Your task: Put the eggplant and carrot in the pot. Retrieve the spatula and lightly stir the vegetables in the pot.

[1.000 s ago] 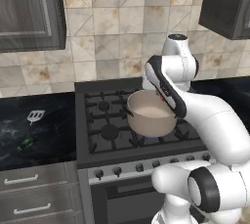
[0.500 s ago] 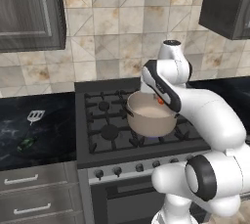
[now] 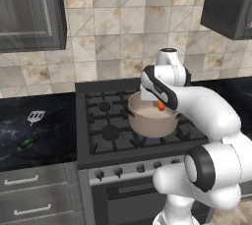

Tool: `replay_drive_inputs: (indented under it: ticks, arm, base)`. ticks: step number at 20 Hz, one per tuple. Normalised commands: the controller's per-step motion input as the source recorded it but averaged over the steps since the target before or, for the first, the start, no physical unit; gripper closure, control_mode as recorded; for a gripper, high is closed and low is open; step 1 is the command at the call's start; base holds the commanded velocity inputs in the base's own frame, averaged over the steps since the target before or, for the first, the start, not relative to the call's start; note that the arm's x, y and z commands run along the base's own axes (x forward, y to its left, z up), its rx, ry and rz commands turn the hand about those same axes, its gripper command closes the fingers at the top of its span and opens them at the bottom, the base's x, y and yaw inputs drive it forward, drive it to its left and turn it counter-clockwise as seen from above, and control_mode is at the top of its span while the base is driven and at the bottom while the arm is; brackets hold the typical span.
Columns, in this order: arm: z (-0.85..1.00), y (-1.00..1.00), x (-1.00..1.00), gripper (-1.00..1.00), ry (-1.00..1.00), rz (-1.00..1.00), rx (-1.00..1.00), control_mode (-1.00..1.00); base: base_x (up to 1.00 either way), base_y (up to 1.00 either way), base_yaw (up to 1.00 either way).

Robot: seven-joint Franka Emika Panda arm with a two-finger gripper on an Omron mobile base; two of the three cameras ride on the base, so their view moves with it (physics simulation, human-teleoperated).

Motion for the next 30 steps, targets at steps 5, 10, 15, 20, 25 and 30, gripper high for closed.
replay_drive_inputs:
  ticks: [5,10,15,20,25,30]
  arm:
    - [-0.2,-0.03,0.06,1.0,0.05,0.01,0.01,-1.0]
    - [-0.22,0.0,0.12,1.0,0.0,0.01,0.0,-1.0]
    - [-0.22,0.0,0.09,1.0,0.02,0.03,0.0,-1.0]
    - [-0.17,0.0,0.02,-1.0,0.0,0.04,-0.03,-1.0]
    - [-0.03,-0.01,0.07,-1.0,0.0,0.04,0.0,-1.0]
    - [0.1,-0.03,-0.03,-1.0,-0.03,0.12,0.0,-1.0]
  base:
    - [0.0,0.0,0.0]
    - [0.0,0.0,0.0]
    - [0.0,0.0,0.0]
    - [0.0,0.0,0.0]
    - [0.0,0.0,0.0]
    - [0.0,0.0,0.0]
